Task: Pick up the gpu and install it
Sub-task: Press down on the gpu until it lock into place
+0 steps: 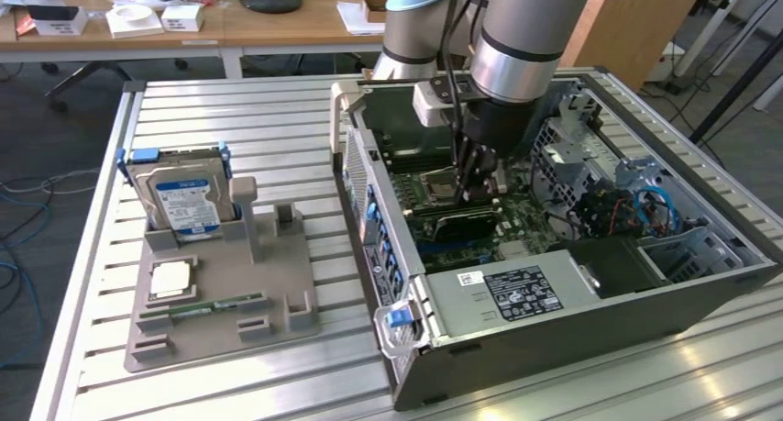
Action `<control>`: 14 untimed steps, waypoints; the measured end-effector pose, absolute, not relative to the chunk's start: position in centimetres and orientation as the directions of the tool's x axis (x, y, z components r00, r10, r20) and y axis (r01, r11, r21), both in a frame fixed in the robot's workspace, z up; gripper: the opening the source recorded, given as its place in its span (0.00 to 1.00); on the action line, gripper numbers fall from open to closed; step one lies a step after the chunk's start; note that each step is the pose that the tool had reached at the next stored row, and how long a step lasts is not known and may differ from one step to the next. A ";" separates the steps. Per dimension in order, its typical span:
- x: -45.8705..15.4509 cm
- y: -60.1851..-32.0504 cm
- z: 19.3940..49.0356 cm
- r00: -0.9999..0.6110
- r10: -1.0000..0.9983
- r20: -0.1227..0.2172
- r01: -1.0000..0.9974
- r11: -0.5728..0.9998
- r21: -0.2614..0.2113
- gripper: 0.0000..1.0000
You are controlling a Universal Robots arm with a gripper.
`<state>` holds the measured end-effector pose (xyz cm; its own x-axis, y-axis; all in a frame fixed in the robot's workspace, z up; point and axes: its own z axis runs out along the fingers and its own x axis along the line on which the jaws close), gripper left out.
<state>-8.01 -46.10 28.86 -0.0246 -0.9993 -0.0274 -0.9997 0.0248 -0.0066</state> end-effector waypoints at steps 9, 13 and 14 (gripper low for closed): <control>-8.0 -45.8 28.5 -0.024 -0.999 -0.029 -1.000 0.025 -0.007 0.10; -8.0 -45.8 28.5 -0.025 -0.999 -0.029 -1.000 0.025 -0.006 0.10; -8.0 -45.8 28.4 -0.025 -0.999 -0.029 -1.000 0.025 -0.007 0.10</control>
